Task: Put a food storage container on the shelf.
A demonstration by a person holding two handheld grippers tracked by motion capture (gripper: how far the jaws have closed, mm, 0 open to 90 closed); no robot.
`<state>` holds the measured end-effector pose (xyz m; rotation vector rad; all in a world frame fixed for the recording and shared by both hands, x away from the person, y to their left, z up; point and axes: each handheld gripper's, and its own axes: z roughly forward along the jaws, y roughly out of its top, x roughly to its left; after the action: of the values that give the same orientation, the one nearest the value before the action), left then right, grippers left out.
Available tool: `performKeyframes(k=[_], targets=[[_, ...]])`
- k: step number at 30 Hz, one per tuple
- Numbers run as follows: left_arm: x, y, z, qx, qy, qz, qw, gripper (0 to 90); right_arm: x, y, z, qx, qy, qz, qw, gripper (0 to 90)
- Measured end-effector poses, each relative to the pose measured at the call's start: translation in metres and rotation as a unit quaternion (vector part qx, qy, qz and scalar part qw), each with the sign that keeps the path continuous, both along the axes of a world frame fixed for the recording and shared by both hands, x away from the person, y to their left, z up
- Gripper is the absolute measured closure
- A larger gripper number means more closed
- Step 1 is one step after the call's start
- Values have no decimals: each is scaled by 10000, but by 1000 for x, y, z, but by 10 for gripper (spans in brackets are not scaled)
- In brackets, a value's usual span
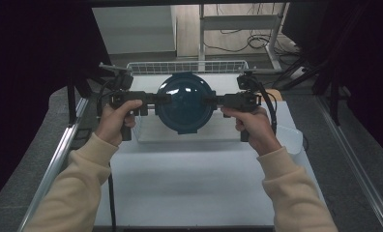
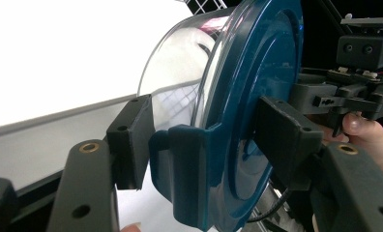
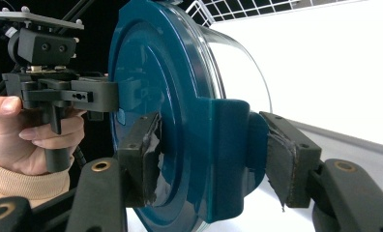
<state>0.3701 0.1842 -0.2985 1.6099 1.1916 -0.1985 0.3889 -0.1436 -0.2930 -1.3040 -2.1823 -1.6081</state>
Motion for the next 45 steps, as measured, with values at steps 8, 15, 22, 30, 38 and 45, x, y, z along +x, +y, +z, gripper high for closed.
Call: performKeyframes(k=[8, 15, 22, 30, 38, 45], targets=[[22, 4, 5, -76, 72, 45, 9999, 398, 23, 5, 9, -24, 71, -37, 10000, 428], [48, 7, 12, -51, 141, -47, 9999, 398, 44, 7, 15, -12, 120, -45, 9999, 430], [66, 10, 13, -116, 248, -33, 9996, 398, 61, 9, 18, -17, 216, -77, 9997, 432], [88, 9, 4, -112, 497, -33, 9987, 391, 80, 9, 11, -25, 385, -154, 9991, 432], [104, 6, -8, -152, 728, 27, 9972, 389, 96, 7, -1, -42, 607, -222, 9979, 429], [118, 5, -14, -300, 903, 247, 9952, 397, 116, 5, -11, 226, 986, -379, 9942, 408]])
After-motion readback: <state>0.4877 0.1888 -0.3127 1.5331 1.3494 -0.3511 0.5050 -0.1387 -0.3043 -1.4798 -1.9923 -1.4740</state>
